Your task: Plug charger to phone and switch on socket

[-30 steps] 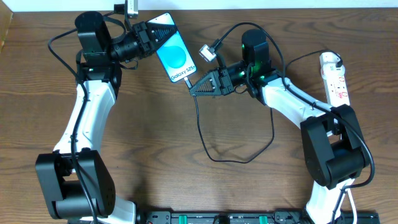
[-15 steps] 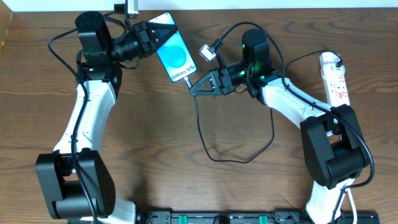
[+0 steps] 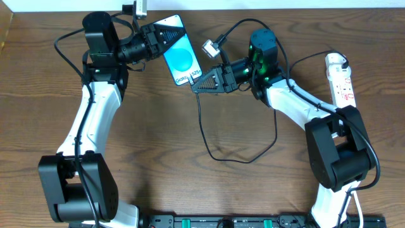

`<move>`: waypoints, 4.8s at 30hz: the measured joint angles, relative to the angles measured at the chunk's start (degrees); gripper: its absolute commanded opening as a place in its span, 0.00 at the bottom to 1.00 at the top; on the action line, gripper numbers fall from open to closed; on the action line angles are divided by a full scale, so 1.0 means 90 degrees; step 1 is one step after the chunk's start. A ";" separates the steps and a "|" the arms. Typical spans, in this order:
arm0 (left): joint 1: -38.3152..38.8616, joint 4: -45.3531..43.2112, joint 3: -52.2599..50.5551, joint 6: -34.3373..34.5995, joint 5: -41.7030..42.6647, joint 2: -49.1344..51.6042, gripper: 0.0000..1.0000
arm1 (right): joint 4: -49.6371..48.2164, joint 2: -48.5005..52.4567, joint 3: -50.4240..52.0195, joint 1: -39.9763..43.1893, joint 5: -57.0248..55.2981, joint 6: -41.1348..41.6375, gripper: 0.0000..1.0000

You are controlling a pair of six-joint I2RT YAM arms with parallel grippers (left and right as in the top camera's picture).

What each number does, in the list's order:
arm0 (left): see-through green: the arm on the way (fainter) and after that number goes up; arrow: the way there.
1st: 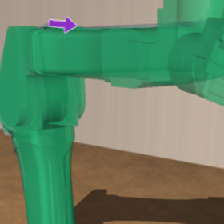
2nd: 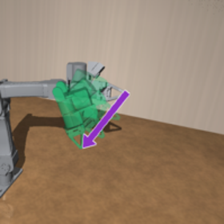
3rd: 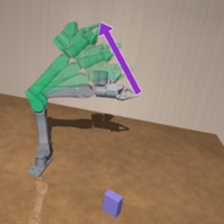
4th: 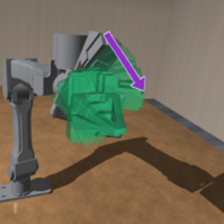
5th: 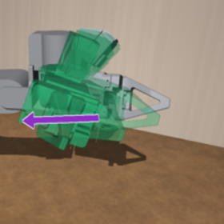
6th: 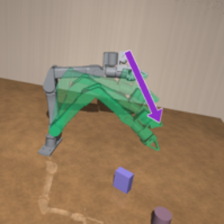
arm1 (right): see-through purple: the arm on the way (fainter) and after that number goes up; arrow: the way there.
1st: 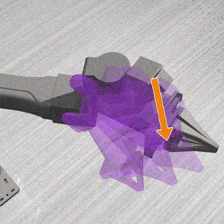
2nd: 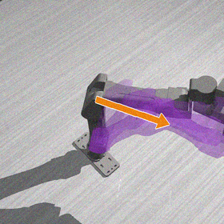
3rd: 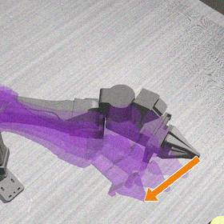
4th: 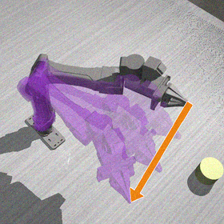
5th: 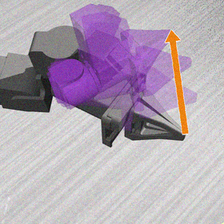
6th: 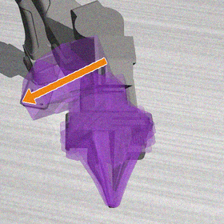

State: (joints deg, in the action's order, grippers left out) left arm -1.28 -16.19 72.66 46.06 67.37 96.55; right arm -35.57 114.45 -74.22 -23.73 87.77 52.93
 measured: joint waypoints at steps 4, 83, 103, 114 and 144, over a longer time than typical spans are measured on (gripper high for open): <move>-0.0024 0.0002 0.0000 0.0177 -0.0078 -0.0002 0.07 | -0.0007 0.0000 0.0000 0.0000 0.0007 0.0056 0.01; -0.0291 -0.1953 -0.0024 0.3038 -0.0138 -0.0002 0.08 | -0.3767 0.0002 -0.0010 0.0000 -0.0236 0.3728 0.01; -0.0083 -0.2025 -0.0024 0.2492 0.0070 -0.0002 0.08 | -0.3742 0.0002 -0.0005 -0.0017 0.0092 0.3730 0.01; -0.0087 -0.2045 -0.0022 0.2378 0.0221 -0.0002 0.07 | -0.3742 0.0002 0.0017 -0.0027 0.0095 0.3728 0.01; -0.0109 -0.2081 -0.0022 0.2181 0.1103 -0.0002 0.08 | -0.3747 0.0002 0.0051 -0.0012 0.0100 0.3721 0.01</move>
State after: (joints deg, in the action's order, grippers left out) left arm -2.26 -34.92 72.47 65.69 77.30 96.53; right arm -69.30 114.48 -73.76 -23.83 88.66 86.41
